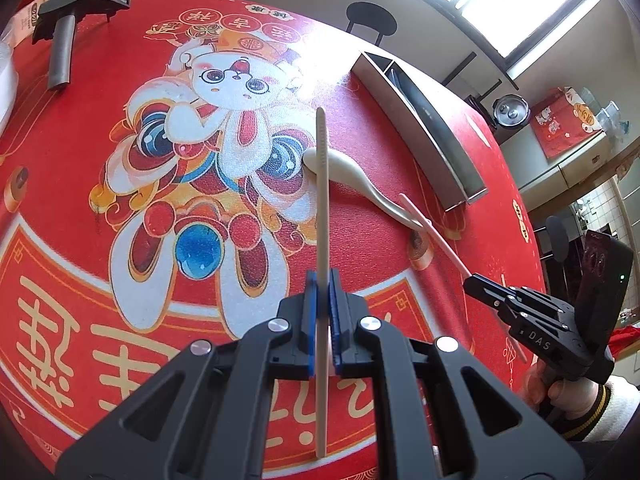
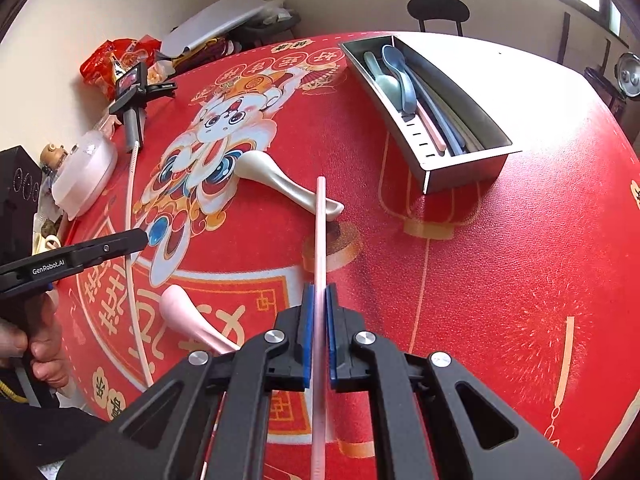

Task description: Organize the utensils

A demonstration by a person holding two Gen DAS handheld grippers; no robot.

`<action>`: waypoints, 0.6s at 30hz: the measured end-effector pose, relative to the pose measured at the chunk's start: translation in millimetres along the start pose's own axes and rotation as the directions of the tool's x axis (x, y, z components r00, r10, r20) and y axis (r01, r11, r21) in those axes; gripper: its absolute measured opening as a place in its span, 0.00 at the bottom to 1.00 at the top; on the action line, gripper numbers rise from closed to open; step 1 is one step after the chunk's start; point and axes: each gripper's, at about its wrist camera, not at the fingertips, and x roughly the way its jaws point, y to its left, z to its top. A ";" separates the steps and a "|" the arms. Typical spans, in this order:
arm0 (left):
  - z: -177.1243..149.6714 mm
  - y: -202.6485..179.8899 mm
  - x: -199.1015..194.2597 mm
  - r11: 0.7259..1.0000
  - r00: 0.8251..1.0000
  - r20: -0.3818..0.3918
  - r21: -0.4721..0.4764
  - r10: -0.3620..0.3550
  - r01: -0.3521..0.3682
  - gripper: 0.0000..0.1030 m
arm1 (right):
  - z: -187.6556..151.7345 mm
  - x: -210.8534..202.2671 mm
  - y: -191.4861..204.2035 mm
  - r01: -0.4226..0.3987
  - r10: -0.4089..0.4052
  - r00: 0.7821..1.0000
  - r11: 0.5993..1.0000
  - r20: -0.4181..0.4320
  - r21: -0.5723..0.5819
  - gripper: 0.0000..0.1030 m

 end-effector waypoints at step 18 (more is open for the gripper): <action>17.7 -7.5 -12.4 0.999 0.999 0.033 0.013 -0.039 0.039 0.09 | 18.5 -28.7 -4.5 -0.032 0.030 0.995 0.999 0.095 0.018 0.06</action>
